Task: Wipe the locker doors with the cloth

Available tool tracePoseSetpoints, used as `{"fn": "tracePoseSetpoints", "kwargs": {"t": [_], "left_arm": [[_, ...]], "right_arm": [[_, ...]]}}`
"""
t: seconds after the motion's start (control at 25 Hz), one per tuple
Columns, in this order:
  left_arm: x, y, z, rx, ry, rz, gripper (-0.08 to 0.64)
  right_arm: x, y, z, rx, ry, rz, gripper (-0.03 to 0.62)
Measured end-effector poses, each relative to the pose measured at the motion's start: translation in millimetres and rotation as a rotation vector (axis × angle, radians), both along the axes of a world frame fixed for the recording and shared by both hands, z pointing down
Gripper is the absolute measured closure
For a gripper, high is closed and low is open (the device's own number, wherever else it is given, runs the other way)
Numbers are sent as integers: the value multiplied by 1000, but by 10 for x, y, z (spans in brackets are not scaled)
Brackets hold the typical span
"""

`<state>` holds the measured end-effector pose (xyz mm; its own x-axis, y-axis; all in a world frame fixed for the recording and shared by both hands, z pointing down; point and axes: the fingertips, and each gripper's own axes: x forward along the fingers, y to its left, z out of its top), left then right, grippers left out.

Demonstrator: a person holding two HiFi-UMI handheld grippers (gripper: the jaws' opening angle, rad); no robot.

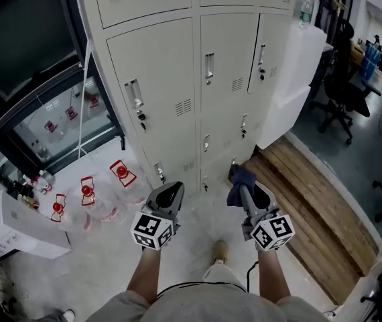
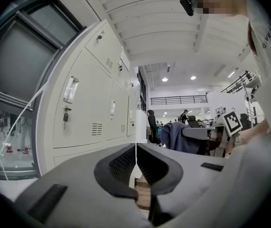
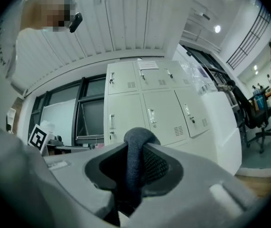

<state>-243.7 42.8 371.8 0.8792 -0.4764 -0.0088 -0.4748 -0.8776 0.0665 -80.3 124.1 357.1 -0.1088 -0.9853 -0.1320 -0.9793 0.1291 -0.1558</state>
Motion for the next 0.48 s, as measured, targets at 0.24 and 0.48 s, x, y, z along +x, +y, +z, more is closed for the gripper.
{"fn": "tracePoseSetpoints", "kwargs": {"t": [0.24,0.48], "left_arm": [[572,-692,-166,-16,32,-65,555],[1057,-1235,-269,-4,49,-114,555]], "right_arm": [[459,-744,-165,3,39,-96,514],[942,-1324,-326,26,62,-152,514]]}}
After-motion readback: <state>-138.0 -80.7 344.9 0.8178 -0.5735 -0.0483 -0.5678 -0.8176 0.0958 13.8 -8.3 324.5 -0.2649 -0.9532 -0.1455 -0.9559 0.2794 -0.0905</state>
